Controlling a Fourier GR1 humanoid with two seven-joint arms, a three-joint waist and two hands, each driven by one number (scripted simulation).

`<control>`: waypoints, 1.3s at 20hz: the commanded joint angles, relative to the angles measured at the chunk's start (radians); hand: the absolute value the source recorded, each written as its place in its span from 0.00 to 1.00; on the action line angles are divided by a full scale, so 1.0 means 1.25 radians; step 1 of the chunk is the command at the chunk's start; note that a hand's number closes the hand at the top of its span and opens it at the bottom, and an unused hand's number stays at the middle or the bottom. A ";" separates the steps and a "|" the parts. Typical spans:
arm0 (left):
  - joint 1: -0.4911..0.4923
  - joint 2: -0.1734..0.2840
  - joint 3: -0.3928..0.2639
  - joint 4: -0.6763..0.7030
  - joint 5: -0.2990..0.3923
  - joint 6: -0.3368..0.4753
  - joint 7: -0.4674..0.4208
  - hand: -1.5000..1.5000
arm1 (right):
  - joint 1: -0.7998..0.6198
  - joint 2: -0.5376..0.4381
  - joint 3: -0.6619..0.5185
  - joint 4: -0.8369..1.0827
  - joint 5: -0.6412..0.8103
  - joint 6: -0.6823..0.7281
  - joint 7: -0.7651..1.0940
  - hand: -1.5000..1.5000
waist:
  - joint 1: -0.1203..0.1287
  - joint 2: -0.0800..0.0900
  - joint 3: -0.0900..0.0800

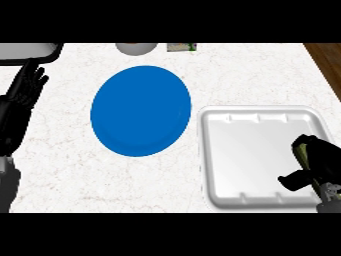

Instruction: Pick the squash from the tray and place it in the plate

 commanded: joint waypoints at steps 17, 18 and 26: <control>-0.040 -0.035 -0.032 0.022 -0.011 -0.008 -0.009 0.50 | 0.063 0.305 0.456 -0.636 0.417 -0.039 0.379 1.00 | 0.053 0.027 0.018; -0.011 -0.024 -0.019 -0.001 0.000 -0.022 -0.015 0.50 | 0.034 0.306 0.407 -0.662 0.383 -0.006 0.368 1.00 | 0.058 0.027 0.019; -0.056 -0.037 -0.025 0.006 -0.008 -0.020 0.013 0.50 | -0.303 0.335 0.434 -0.453 0.279 0.000 0.540 1.00 | 0.066 0.030 0.019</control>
